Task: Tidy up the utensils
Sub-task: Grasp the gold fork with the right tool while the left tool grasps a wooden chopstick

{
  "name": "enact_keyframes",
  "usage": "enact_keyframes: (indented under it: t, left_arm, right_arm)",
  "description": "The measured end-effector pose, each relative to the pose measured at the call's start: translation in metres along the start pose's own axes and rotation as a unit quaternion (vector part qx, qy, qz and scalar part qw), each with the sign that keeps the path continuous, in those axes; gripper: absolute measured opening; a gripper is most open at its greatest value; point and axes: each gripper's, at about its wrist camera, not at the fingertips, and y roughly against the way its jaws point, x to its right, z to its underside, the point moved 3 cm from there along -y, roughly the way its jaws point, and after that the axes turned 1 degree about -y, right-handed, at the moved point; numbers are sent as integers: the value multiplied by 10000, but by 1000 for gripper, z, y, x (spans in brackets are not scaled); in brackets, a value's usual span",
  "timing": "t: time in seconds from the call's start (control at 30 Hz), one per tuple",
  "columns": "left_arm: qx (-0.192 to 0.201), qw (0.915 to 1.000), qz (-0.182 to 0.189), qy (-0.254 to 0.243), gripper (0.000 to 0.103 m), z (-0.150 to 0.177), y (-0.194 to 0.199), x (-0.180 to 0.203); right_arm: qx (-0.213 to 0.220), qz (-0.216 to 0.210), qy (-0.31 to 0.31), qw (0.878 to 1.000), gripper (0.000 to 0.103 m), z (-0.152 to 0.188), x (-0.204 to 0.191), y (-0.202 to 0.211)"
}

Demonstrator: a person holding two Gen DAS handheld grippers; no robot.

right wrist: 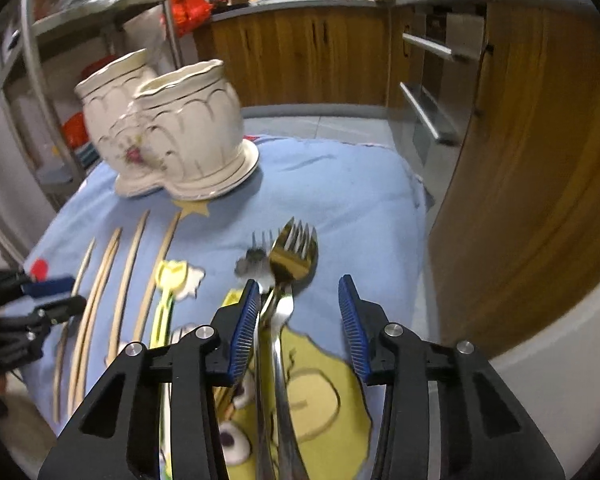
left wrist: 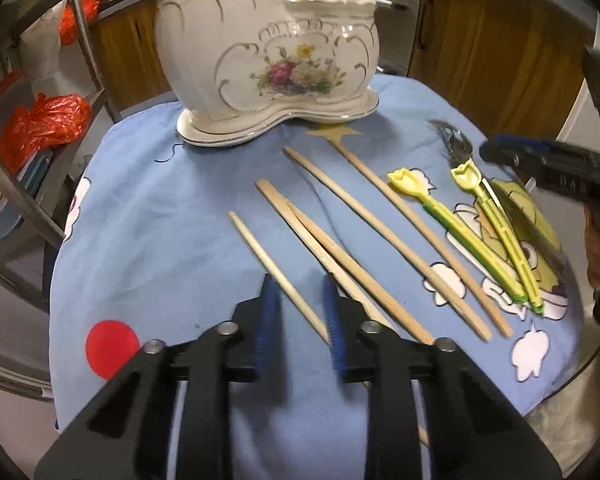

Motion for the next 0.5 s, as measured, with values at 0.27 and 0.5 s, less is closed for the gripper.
enact_keyframes:
  t: [0.27,0.5]
  left_arm:
    - [19,9999,48,-115,18,-7,-4,-3]
    - [79,9997,30,-215,16,-13,-8,-6]
  right_arm:
    - [-329,-631,-644,9954,39,-9,17,-24]
    - [-342,-892,-841,9919,30,-14,15,-25]
